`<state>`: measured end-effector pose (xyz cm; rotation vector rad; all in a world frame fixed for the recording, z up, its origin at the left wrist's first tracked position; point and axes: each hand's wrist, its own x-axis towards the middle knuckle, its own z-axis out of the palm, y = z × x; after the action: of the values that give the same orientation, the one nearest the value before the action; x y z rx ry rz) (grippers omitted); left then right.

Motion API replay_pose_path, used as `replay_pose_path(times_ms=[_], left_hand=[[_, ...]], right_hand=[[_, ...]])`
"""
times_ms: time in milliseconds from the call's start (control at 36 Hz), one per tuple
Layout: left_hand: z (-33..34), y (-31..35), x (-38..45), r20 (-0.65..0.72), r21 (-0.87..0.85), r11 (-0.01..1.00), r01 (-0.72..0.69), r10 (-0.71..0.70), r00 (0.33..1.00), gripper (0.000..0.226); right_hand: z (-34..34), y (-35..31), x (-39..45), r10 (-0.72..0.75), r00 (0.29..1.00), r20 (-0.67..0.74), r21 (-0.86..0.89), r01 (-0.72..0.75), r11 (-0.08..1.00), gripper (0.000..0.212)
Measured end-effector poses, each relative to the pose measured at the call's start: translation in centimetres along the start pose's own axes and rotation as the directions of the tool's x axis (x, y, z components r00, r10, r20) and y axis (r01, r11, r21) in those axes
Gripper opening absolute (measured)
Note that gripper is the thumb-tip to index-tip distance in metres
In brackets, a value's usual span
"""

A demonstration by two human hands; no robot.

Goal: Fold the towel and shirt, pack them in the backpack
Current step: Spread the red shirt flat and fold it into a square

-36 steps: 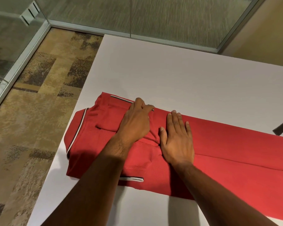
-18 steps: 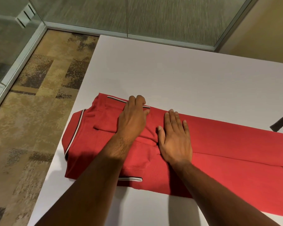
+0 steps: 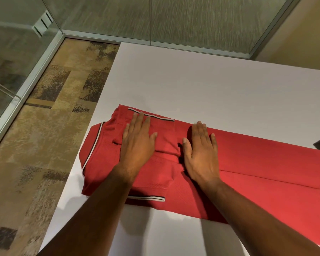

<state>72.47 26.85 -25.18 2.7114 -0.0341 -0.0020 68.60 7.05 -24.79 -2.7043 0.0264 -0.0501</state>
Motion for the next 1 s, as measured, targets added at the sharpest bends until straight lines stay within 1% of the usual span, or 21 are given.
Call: replay_pose_path(times_ms=[83, 139, 194, 306, 444, 528, 611, 667, 694, 778, 833, 889, 944, 1000], left_hand=[[0.0, 0.0, 0.0, 0.047, 0.061, 0.998, -0.008, 0.005, 0.999, 0.064], [-0.1, 0.0, 0.1, 0.075, 0.092, 0.996, -0.010, 0.003, 0.997, 0.067], [-0.3, -0.2, 0.2, 0.100, 0.115, 0.993, -0.008, -0.003, 0.995, 0.069], [-0.7, -2.1, 0.4, 0.123, 0.139, 0.990, -0.009, -0.008, 0.992, 0.077], [-1.2, -4.1, 0.6, 0.121, 0.154, 0.988, 0.024, -0.043, 0.992, 0.076], [-1.3, -4.2, 0.8, 0.141, 0.140, 0.990, 0.021, -0.041, 0.989, 0.074], [-1.5, -4.4, 0.9, 0.164, 0.115, 0.993, 0.019, -0.038, 0.986, 0.072], [-1.6, -4.4, 1.0, 0.173, 0.106, 0.994, 0.028, -0.046, 0.984, 0.070], [-1.7, -4.3, 1.0, 0.172, 0.106, 0.994, 0.036, -0.054, 0.984, 0.070], [-1.6, -3.2, 0.8, 0.108, 0.118, 0.989, 0.085, -0.098, 0.989, 0.069], [-1.6, -2.2, 0.4, 0.014, 0.138, 0.985, 0.101, -0.104, 0.994, 0.068], [-1.5, -1.3, -0.4, -0.040, 0.111, 0.993, 0.036, -0.032, 0.999, 0.064], [-1.4, -0.6, -1.4, -0.038, -0.001, 0.997, -0.073, 0.072, 0.997, 0.061], [-1.3, -0.4, -2.5, -0.019, -0.116, 0.983, -0.141, 0.139, 0.990, 0.068]], right_hand=[[-0.2, -2.7, 0.6, -0.130, 0.991, -0.041, 0.010, 0.131, 0.991, 0.061], [0.2, -4.6, 1.2, -0.222, 0.975, 0.002, 0.014, 0.221, 0.975, 0.060], [0.9, -5.7, 1.6, -0.262, 0.963, 0.068, -0.003, 0.263, 0.965, 0.062], [2.6, -5.2, 1.2, -0.186, 0.948, 0.260, -0.093, 0.216, 0.972, 0.065], [3.1, -4.7, 0.7, -0.167, 0.947, 0.276, -0.152, 0.214, 0.965, 0.068], [2.7, -4.7, 1.0, -0.169, 0.939, 0.300, -0.124, 0.215, 0.969, 0.067], [1.7, -4.4, 1.5, -0.185, 0.919, 0.348, 0.005, 0.195, 0.981, 0.065], [0.8, -4.0, 1.4, -0.208, 0.926, 0.314, 0.078, 0.193, 0.978, 0.059], [0.3, -3.6, 1.0, -0.227, 0.941, 0.251, 0.078, 0.214, 0.974, 0.054], [-0.4, -2.5, -0.9, -0.297, 0.954, 0.034, -0.003, 0.297, 0.955, 0.036], [-0.5, -2.0, -2.1, -0.325, 0.946, -0.005, -0.078, 0.324, 0.943, 0.030], [-0.5, -1.8, -2.9, -0.333, 0.943, -0.015, -0.137, 0.328, 0.935, 0.028], [-0.4, -1.7, -3.3, -0.340, 0.940, -0.030, -0.167, 0.330, 0.929, 0.029], [-0.3, -2.0, -3.3, -0.328, 0.944, -0.032, -0.174, 0.318, 0.932, 0.029]])
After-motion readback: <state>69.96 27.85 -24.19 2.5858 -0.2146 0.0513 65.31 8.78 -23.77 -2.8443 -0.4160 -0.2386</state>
